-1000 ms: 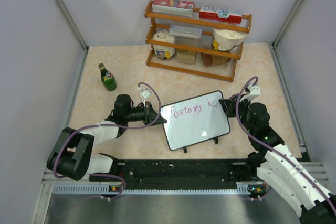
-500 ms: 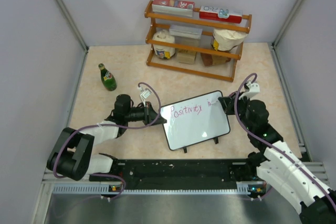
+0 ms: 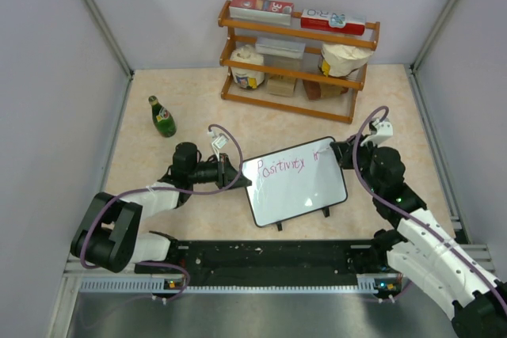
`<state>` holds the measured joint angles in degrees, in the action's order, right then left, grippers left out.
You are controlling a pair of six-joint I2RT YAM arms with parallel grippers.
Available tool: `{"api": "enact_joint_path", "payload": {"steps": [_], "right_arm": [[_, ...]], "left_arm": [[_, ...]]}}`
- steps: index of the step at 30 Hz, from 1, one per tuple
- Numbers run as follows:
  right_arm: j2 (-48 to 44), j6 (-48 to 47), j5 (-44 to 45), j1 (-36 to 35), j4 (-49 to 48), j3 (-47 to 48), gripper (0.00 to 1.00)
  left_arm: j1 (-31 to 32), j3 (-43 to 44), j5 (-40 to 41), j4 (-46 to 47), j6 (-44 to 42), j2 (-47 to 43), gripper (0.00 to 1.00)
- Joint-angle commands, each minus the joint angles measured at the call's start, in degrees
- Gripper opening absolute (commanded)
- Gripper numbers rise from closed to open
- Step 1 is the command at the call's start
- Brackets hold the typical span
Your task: Write a sentence on the whiteboard
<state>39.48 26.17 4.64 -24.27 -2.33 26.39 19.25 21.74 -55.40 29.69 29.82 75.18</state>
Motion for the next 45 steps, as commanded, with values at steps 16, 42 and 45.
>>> {"api": "enact_joint_path", "payload": {"steps": [16,42,45], "right_arm": [[-2.1,-1.1,2.0,-0.3,3.7,-0.5,0.00],[-8.7,-1.9,-2.8,-0.4,8.0,4.2,0.00],[-9.0,-2.1,-3.8,-0.3,8.6,5.0,0.00]], "left_arm": [[0.3,-0.1,4.1,-1.4,-5.6,0.5,0.00],[0.3,-0.2,4.1,-1.2,-5.5,0.5,0.00],[0.2,-0.1,4.1,-1.3,-5.5,0.5,0.00]]}}
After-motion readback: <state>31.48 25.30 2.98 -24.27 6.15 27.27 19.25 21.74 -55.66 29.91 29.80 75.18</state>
